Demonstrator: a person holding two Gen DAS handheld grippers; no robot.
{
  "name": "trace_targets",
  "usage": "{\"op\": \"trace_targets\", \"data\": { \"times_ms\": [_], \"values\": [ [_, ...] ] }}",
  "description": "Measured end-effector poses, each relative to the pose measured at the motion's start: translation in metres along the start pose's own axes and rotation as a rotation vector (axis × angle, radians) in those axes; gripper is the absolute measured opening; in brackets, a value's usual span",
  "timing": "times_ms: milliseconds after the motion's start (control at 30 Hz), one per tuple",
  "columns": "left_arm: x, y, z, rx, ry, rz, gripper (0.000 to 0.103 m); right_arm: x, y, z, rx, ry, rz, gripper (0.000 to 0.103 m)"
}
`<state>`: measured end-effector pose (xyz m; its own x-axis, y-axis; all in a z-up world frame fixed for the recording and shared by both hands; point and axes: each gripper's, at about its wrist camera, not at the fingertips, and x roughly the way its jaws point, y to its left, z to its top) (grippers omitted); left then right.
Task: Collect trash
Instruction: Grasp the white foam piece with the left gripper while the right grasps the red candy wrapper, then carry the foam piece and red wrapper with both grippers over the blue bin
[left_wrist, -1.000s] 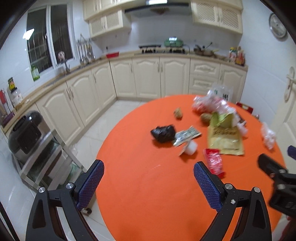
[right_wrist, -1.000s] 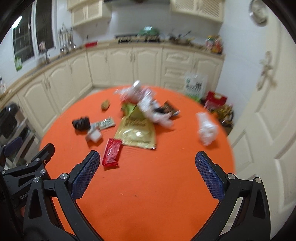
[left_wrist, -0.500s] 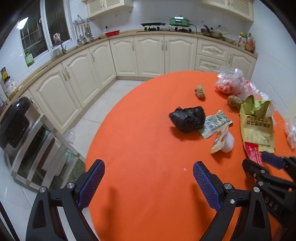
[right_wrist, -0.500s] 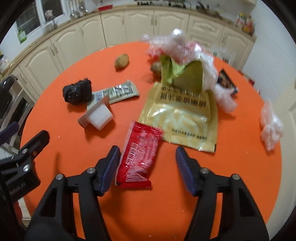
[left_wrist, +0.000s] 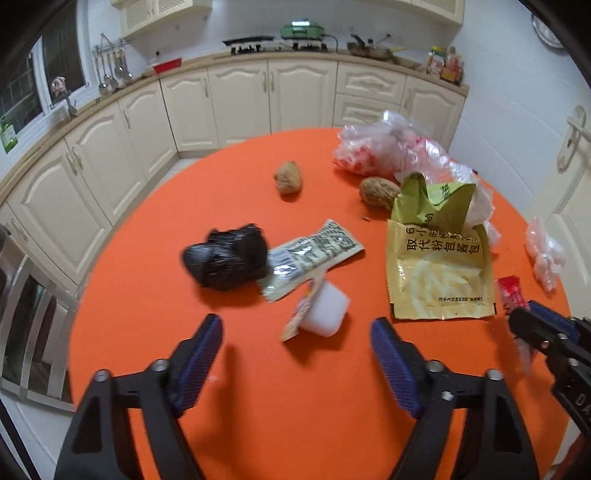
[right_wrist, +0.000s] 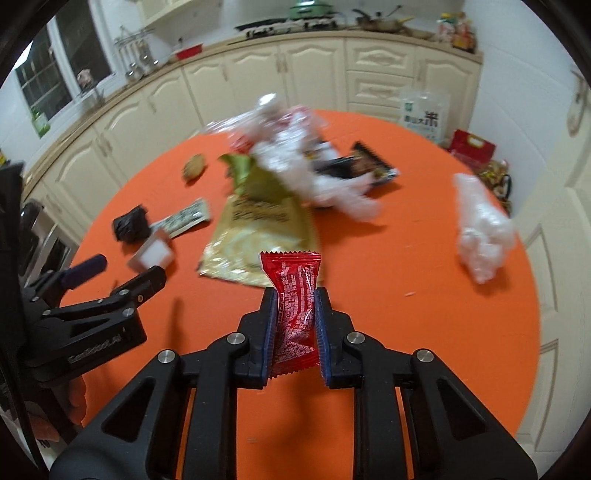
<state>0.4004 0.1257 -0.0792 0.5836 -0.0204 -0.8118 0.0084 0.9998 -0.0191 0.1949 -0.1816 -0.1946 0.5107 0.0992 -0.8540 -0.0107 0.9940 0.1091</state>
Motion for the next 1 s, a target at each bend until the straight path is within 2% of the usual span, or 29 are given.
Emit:
{"op": "trace_targets", "data": {
  "times_ms": [33,67,133,300,433,467,533,567,633,667,767,1000],
  "values": [
    [0.009,0.0,0.007,-0.001,0.013,-0.002,0.057,0.0,-0.005,0.001,0.008,0.004,0.001,0.019],
    [0.017,0.0,0.014,-0.003,0.026,0.002,0.055,0.004,-0.01,0.005,0.016,0.012,0.001,0.019],
    [0.019,-0.004,0.025,0.009,-0.008,-0.003,0.024,0.011,-0.015,0.008,0.027,0.028,0.0,0.019],
    [0.029,-0.009,0.037,0.013,-0.002,0.01,0.019,0.021,-0.021,0.013,0.038,0.053,0.009,0.019],
    [0.028,-0.015,0.043,0.011,-0.02,0.011,0.018,0.009,-0.021,0.01,0.03,0.032,0.01,0.019],
    [0.023,-0.02,0.033,0.016,-0.029,0.014,0.018,0.004,-0.021,0.009,0.031,0.023,0.009,0.019],
    [0.015,-0.024,0.033,0.027,-0.058,0.015,0.018,-0.008,-0.021,0.008,0.032,-0.002,0.007,0.019],
    [0.005,-0.027,0.019,0.028,-0.071,0.013,0.018,-0.016,-0.02,0.007,0.03,-0.018,0.005,0.019],
    [-0.008,-0.028,0.016,0.028,-0.102,0.006,0.018,-0.033,-0.019,0.004,0.027,-0.055,-0.001,0.019],
    [-0.022,-0.034,-0.004,0.028,-0.117,0.005,0.018,-0.04,-0.018,0.004,0.025,-0.07,-0.001,0.019],
    [-0.048,-0.044,-0.024,0.035,-0.177,0.005,0.018,-0.068,-0.016,0.001,0.016,-0.132,-0.005,0.019],
    [-0.117,-0.06,-0.058,0.056,-0.335,-0.007,0.018,-0.139,-0.007,-0.013,0.004,-0.283,-0.004,0.019]
  ]
}}
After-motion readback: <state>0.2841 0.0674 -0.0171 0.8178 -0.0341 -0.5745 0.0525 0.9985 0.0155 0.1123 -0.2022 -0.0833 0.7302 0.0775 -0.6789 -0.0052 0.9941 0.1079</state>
